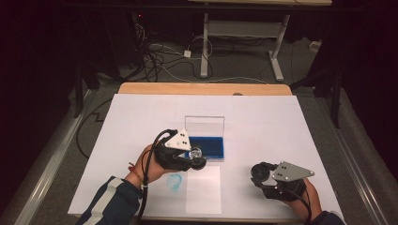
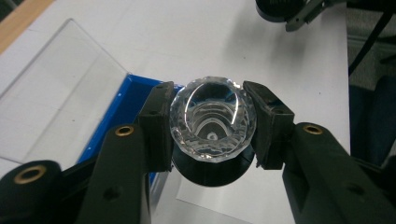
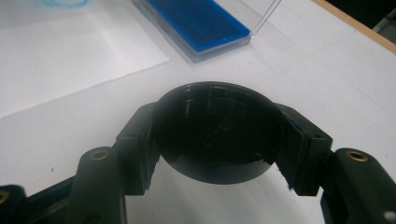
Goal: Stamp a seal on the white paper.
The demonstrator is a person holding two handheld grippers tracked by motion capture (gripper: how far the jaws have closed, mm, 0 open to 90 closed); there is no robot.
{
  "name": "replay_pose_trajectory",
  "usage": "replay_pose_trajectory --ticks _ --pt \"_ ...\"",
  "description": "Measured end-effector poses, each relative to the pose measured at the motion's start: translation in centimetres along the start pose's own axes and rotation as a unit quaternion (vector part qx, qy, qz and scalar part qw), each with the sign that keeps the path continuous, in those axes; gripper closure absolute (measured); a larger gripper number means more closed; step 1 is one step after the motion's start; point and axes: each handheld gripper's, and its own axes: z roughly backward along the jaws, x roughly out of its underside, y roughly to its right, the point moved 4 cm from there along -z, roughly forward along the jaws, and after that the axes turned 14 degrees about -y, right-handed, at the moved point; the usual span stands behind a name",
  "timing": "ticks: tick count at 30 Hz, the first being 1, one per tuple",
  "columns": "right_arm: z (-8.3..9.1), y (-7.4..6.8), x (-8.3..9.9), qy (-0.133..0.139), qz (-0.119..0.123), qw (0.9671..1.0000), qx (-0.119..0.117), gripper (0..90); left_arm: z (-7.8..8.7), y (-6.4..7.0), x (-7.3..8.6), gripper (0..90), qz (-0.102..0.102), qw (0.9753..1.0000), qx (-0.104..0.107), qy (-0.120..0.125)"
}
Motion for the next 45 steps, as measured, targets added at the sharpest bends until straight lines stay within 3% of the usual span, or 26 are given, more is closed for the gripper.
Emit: replay_pose_trajectory --ticks 5,7,10,20,45 --pt "0.3 -0.2 0.1 0.003 -0.003 1.0000 0.001 37.9 -0.7 1.1 -0.1 54.3 -0.012 0.9998 0.012 -0.003" --pt "0.3 -0.3 0.2 0.000 0.000 1.0000 0.001 37.8 -0.8 1.5 -0.1 54.3 -0.013 0.9999 0.003 -0.002" --pt "0.4 -0.3 0.0 0.004 -0.001 1.0000 0.003 37.9 -0.9 2.0 0.0 54.3 -0.021 0.9996 0.017 0.002" --pt "0.2 -0.5 0.0 -0.001 0.001 1.0000 0.003 37.9 -2.3 3.8 0.5 54.3 -0.051 0.9982 0.027 -0.018" --pt "0.1 -0.6 0.0 -0.008 0.010 0.9998 0.013 37.8 -5.2 4.5 1.8 54.3 -0.053 0.9966 0.037 -0.052"
